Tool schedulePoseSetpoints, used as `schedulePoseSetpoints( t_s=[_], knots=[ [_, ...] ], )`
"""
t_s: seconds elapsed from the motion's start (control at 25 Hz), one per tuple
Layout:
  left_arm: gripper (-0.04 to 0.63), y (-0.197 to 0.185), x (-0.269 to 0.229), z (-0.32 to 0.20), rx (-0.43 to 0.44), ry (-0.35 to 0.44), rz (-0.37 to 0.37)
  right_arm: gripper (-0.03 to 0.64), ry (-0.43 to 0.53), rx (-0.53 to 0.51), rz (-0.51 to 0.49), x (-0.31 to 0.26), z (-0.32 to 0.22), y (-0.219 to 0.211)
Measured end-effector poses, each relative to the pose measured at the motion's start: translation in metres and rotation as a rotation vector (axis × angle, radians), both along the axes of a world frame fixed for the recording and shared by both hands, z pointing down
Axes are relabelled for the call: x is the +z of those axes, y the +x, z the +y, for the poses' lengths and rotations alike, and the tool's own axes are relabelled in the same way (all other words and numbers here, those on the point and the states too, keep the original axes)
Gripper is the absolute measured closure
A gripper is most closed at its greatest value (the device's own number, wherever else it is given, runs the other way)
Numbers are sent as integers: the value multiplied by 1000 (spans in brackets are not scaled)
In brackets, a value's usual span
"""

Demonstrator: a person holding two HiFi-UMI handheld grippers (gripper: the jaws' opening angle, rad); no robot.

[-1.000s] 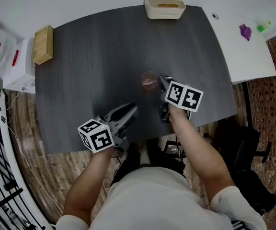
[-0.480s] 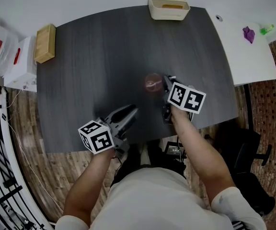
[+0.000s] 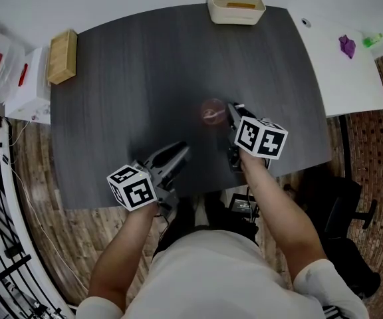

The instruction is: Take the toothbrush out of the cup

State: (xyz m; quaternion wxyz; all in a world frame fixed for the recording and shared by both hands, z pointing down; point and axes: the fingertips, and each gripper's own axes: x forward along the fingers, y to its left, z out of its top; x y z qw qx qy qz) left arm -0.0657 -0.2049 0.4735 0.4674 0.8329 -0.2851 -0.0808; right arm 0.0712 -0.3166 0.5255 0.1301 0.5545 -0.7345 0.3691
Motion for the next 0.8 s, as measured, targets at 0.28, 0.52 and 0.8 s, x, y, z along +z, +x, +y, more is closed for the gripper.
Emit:
schedulePoseSetpoints(
  t_s=[0.28,0.52,0.8],
  knots=[
    [517,-2,-2,-2,-15,-1,12,545,33,-21,-23,-6,2,1],
    [517,-4,-5,-3,-28,7,15,545,76,-39,-56,-19,-2,5],
    [517,-6,-8,-4,-45,14,24,545,103,-83,-115,-30,2,4]
  ],
)
